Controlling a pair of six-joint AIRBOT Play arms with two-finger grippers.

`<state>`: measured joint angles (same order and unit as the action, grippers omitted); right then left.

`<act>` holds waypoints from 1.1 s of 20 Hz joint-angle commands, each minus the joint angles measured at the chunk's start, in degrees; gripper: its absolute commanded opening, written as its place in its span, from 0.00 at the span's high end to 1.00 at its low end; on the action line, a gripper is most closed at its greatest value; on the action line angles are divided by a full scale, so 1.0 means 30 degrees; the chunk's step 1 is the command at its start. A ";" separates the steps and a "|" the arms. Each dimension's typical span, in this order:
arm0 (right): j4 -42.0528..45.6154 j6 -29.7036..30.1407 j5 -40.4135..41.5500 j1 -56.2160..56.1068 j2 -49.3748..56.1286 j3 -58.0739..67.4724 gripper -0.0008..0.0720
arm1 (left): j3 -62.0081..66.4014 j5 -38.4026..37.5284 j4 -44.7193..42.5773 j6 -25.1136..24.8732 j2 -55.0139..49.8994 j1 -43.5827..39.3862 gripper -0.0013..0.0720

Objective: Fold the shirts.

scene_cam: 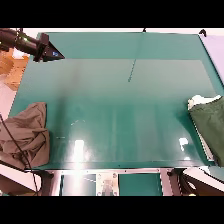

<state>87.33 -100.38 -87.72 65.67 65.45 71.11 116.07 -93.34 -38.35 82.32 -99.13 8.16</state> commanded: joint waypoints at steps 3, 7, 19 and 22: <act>-0.7359 0.1071 0.3060 -0.4058 -0.0102 0.5049 0.92 | -0.0007 0.0386 0.0007 -0.0321 0.0007 0.0015 0.95; -0.7847 0.2208 0.3891 -1.0098 -0.0590 0.3519 0.96 | -0.1188 -0.0495 -0.0255 0.0036 0.1035 -0.0707 0.96; -0.8123 0.3126 0.7104 -2.0983 -0.8925 -1.1868 0.96 | -2.2447 0.6251 -0.3373 -0.0525 1.6611 -0.3395 0.95; -0.8320 0.3133 0.6747 -2.0983 -0.8896 -1.1868 0.96 | -2.2440 0.5778 -0.3279 -0.0525 1.6611 -0.3395 0.95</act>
<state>63.07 -91.09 -67.83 4.25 40.03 37.45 52.45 -76.64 -48.03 80.71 -52.03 -1.85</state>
